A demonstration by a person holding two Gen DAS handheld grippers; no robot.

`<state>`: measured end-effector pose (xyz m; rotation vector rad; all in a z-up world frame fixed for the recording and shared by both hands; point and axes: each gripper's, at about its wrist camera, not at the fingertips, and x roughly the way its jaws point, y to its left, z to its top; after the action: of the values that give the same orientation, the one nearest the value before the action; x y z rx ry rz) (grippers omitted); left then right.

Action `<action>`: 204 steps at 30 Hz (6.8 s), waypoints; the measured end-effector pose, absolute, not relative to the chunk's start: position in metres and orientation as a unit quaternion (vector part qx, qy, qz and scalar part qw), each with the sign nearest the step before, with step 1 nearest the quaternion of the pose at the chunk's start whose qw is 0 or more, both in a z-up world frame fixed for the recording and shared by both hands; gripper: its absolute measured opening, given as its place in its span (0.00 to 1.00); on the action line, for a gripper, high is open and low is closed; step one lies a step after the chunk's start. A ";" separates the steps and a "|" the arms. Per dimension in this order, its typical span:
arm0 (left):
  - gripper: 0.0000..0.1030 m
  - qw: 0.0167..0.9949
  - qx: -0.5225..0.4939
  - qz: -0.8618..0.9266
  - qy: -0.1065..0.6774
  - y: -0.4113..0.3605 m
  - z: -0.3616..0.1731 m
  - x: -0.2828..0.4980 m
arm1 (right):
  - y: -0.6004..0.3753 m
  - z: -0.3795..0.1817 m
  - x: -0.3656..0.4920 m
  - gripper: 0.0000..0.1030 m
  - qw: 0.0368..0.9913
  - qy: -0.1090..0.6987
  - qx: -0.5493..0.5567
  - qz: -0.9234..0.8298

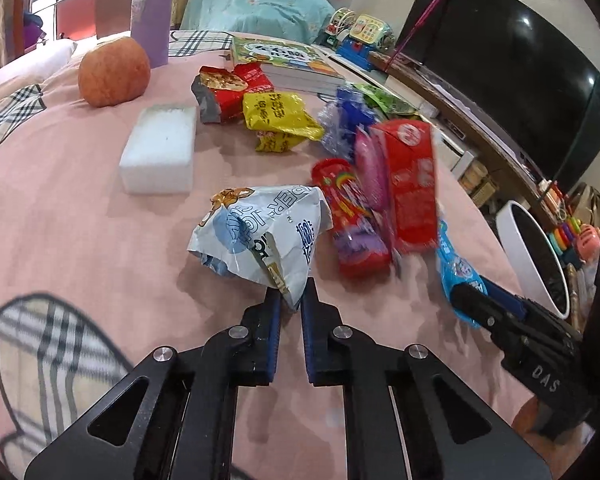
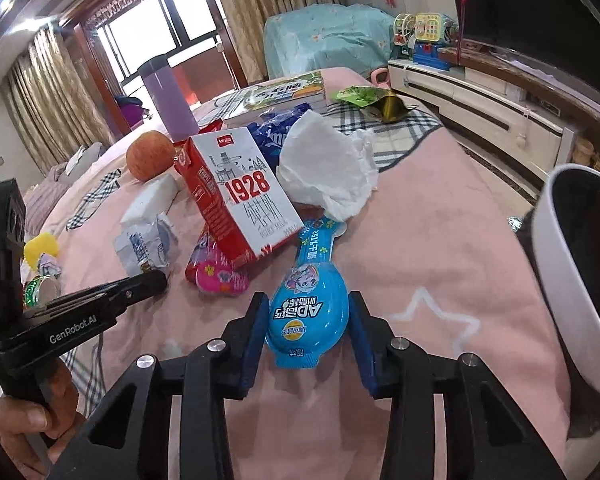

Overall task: Collect trash
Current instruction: 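Grasp the white-blue snack wrapper with the left tool while the right tool grasps the blue AD bottle, then carry the wrapper and blue bottle over the bin and release both, then withdraw both open tools from the bin back toward the table, then grasp the white sponge with the left tool while the right tool grasps the red-and-white milk carton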

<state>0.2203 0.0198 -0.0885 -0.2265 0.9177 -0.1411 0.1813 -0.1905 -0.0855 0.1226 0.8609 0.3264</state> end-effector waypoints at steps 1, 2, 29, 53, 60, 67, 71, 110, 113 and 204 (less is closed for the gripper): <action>0.09 0.888 -0.108 -0.072 0.441 0.018 -0.087 0.216 | -0.193 -0.085 0.180 0.39 0.895 0.414 0.061 0.157; 0.09 0.888 -0.107 -0.078 0.440 0.014 -0.085 0.210 | -0.197 -0.084 0.176 0.39 0.895 0.413 0.065 0.155; 0.08 0.885 -0.041 -0.194 0.421 -0.104 -0.048 0.178 | -0.281 -0.042 0.120 0.39 0.924 0.356 0.108 0.093; 0.09 0.867 0.018 -0.254 0.429 -0.196 -0.041 0.200 | -0.372 -0.036 0.120 0.39 0.929 0.338 0.146 0.017; 0.09 0.864 0.029 -0.262 0.430 -0.213 -0.039 0.208 | -0.386 -0.040 0.128 0.39 0.927 0.342 0.152 0.011; 0.09 0.861 0.036 -0.266 0.433 -0.225 -0.040 0.214 | -0.398 -0.042 0.131 0.39 0.926 0.343 0.157 0.007; 0.09 0.859 0.040 -0.267 0.434 -0.232 -0.041 0.218 | -0.403 -0.044 0.134 0.39 0.925 0.345 0.159 0.004; 0.38 0.854 0.053 -0.267 0.444 -0.263 -0.045 0.246 | -0.433 -0.052 0.155 0.43 0.916 0.358 0.181 -0.010; 0.44 0.857 0.047 -0.263 0.440 -0.254 -0.045 0.241 | -0.435 -0.052 0.155 0.51 0.914 0.358 0.189 -0.007; 0.79 0.890 -0.108 0.040 0.441 0.089 -0.094 0.293 | -0.172 -0.086 0.246 0.75 0.855 0.402 0.148 0.291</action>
<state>0.2927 0.0893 -0.0941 -0.2234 0.9159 0.0822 0.2462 -0.1720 -0.0855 0.3108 0.8461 0.6114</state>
